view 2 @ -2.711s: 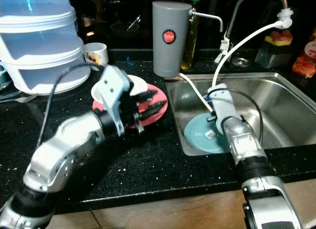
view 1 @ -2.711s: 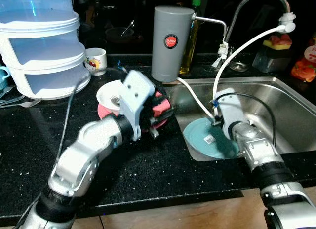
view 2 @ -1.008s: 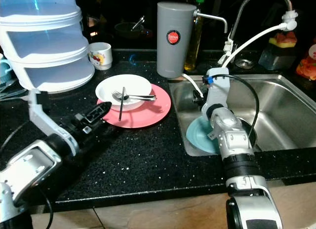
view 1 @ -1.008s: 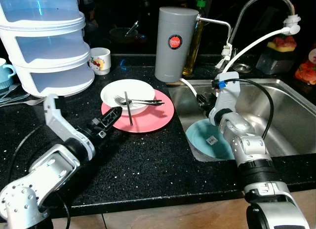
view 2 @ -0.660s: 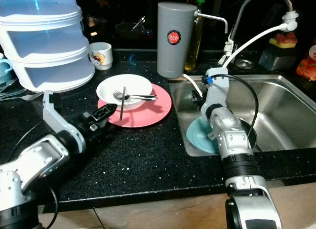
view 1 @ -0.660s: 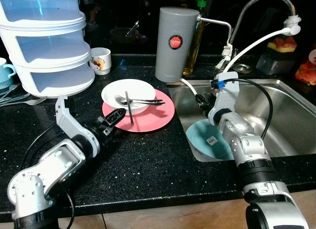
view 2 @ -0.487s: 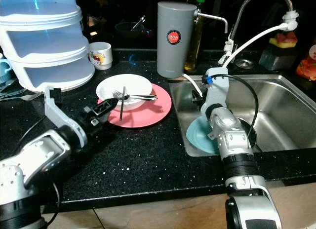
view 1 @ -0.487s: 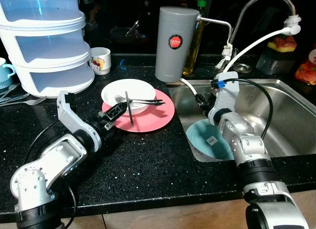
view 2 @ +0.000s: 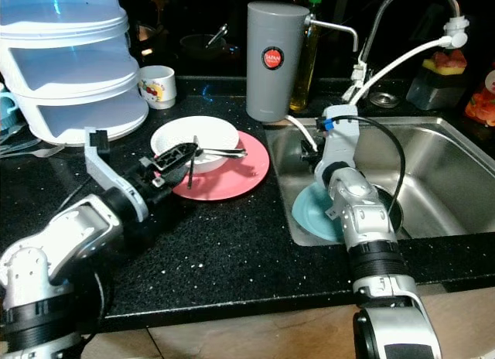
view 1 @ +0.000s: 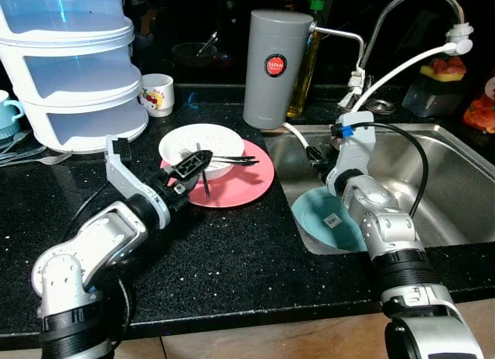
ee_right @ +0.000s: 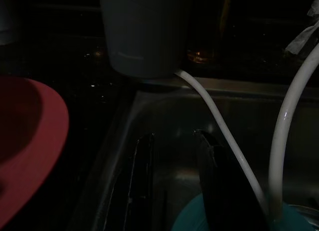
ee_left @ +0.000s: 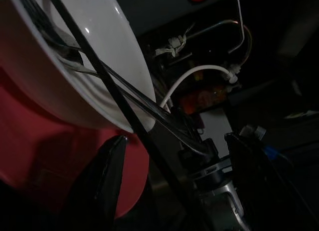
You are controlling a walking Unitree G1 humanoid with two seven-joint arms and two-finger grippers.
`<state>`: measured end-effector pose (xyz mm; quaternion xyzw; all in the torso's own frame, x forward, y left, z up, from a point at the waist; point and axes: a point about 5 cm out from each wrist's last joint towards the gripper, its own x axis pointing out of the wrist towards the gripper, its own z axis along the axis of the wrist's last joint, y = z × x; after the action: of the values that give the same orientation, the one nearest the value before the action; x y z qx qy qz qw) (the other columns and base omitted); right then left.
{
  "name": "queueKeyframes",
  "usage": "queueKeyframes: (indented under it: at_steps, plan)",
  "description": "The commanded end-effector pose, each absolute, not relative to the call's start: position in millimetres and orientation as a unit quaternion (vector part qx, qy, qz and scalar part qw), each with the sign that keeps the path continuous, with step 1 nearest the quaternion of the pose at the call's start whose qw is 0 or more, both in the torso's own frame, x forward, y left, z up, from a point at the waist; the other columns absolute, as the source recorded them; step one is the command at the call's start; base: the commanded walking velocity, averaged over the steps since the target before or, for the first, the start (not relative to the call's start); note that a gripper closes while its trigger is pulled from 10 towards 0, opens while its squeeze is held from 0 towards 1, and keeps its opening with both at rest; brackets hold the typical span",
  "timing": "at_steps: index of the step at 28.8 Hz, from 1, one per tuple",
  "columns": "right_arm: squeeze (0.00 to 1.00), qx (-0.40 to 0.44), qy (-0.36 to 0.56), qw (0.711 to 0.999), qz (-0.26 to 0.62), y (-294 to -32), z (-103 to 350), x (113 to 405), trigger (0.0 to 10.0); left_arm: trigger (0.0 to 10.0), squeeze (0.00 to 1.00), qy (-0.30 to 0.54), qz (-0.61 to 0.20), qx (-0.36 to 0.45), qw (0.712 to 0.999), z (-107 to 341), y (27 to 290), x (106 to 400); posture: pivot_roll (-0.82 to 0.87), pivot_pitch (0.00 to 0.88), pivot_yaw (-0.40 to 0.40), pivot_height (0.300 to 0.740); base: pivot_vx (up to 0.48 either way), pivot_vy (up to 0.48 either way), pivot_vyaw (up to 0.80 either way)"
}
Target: Kitchen organization
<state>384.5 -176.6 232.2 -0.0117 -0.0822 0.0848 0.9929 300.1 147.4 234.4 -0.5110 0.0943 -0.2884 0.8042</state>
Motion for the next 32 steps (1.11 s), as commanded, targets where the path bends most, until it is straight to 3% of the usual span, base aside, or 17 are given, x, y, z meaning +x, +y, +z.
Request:
queueKeyframes:
  at_steps: [1,4,5,7,8,9,24,25,26,27,28,29,32]
  plan:
    - [0.00,-0.003,-0.093,0.992,0.080,-180,237,384,10.0,10.0,0.00,0.093,-0.300,-0.519,0.795,236,144,301,0.00,0.044,-0.025,0.740,0.000,0.000,0.00]
    - [0.00,-0.003,-0.092,0.992,0.080,-180,237,384,10.0,9.5,0.00,0.097,-0.302,-0.528,0.788,234,142,305,0.00,0.043,-0.027,0.740,0.000,0.000,0.00]
    - [0.00,-0.003,-0.092,0.992,0.080,-180,237,384,10.0,4.5,0.00,0.102,-0.305,-0.527,0.787,233,141,306,0.00,0.044,-0.025,0.740,0.000,0.000,0.00]
    - [0.00,-0.003,-0.093,0.992,0.080,-180,237,384,10.0,4.1,0.00,0.111,-0.310,-0.524,0.786,231,136,308,0.00,0.043,-0.024,0.740,0.000,0.000,0.00]
    - [0.00,-0.003,-0.093,0.992,0.080,-180,237,384,10.0,4.1,0.00,0.113,-0.312,-0.523,0.785,231,135,308,0.00,0.043,-0.024,0.740,0.000,0.000,0.00]
    - [0.00,-0.003,-0.093,0.992,0.080,-180,238,384,10.0,10.0,0.00,0.116,-0.313,-0.522,0.785,230,134,309,0.00,0.043,-0.024,0.740,0.000,0.000,0.00]
    - [0.00,-0.001,-0.093,0.992,0.080,-179,238,384,10.0,10.0,0.00,0.143,-0.336,-0.518,0.774,224,123,311,0.00,0.046,-0.024,0.740,0.000,0.000,0.00]
    - [0.00,-0.001,-0.093,0.992,0.080,-179,238,384,10.0,8.7,0.00,0.146,-0.337,-0.518,0.773,222,122,311,0.00,0.046,-0.024,0.740,0.000,0.000,0.00]
    - [0.00,-0.001,-0.093,0.992,0.080,-179,238,384,10.0,5.0,0.00,0.147,-0.336,-0.518,0.772,222,122,311,0.00,0.046,-0.024,0.740,0.000,0.000,0.00]
    - [0.00,-0.001,-0.093,0.992,0.080,-179,238,384,10.0,2.5,0.00,0.148,-0.335,-0.519,0.772,221,122,311,0.00,0.046,-0.024,0.740,0.000,0.000,0.00]
    - [0.00,-0.001,-0.093,0.992,0.080,-179,238,384,10.0,2.5,0.00,0.148,-0.335,-0.519,0.772,221,122,311,0.00,0.046,-0.024,0.740,0.000,0.000,0.00]
    - [0.00,-0.001,-0.093,0.992,0.080,-179,238,384,10.0,0.0,0.00,0.149,-0.334,-0.520,0.772,220,121,312,0.00,0.046,-0.024,0.740,0.000,0.000,0.00]
    - [0.00,-0.001,-0.093,0.992,0.080,-180,238,384,10.0,0.0,0.00,0.149,-0.332,-0.524,0.770,219,121,311,0.00,0.046,-0.024,0.740,0.000,0.000,0.00]
